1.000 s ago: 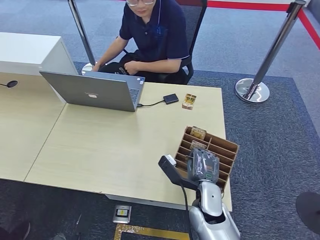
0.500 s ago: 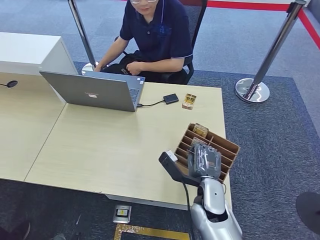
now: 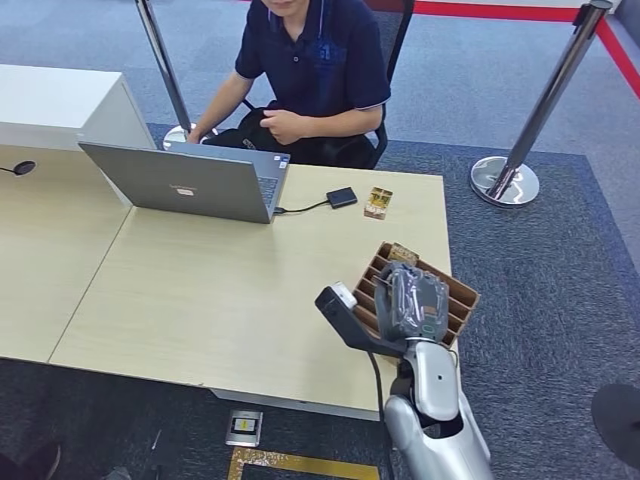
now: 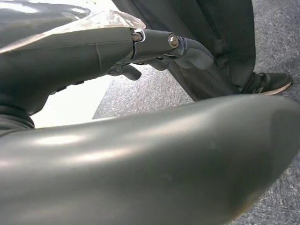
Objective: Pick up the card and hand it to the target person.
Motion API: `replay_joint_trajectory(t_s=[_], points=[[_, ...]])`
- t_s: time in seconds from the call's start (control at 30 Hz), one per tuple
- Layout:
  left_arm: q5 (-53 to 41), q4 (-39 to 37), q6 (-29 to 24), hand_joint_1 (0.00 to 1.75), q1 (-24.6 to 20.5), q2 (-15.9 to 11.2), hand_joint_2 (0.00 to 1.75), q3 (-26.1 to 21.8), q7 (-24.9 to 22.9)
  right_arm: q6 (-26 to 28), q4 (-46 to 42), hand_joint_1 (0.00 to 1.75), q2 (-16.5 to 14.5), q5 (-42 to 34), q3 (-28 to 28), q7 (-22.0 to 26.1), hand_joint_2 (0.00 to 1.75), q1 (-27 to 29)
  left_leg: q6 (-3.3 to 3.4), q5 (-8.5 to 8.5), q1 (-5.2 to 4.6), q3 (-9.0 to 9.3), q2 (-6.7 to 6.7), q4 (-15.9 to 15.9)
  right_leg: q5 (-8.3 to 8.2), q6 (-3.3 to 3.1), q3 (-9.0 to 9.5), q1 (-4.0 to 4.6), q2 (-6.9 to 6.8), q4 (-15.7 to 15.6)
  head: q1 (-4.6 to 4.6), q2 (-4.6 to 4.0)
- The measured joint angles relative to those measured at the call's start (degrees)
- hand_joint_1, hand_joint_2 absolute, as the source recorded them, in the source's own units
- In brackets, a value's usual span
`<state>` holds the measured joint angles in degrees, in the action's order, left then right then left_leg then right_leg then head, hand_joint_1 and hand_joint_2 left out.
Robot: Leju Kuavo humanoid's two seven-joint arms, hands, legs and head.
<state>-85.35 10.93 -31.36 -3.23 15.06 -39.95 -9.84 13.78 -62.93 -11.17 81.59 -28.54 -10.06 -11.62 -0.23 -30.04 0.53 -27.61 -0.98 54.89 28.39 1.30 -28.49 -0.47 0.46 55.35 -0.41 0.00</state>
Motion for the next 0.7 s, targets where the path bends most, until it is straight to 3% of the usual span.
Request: replay_joint_trajectory(t_s=[0.33, 0.7], points=[[0.0, 0.0, -0.5, 0.00, 0.0, 0.0, 0.00, 0.0, 0.1, -0.6, 0.1, 1.44, -0.7, -2.8, -1.8, 1.3, 1.75, -8.3, -0.05, 0.04, 0.00, 0.01, 0.01, 0.0, -0.05, -0.05, -0.01, 0.00, 0.00, 0.0, 0.01, 0.00], [-0.2, -0.1, -0.5, 0.00, -0.4, 0.1, 0.00, 0.3, 0.2, 1.3, 16.6, 1.45, -5.5, -2.4, -1.8, -1.7, 1.75, -22.8, -0.10, 0.15, 0.02, 0.00, 0.01, 0.0, -0.10, -0.11, -0.04, 0.02, 0.00, 0.1, 0.00, 0.00]])
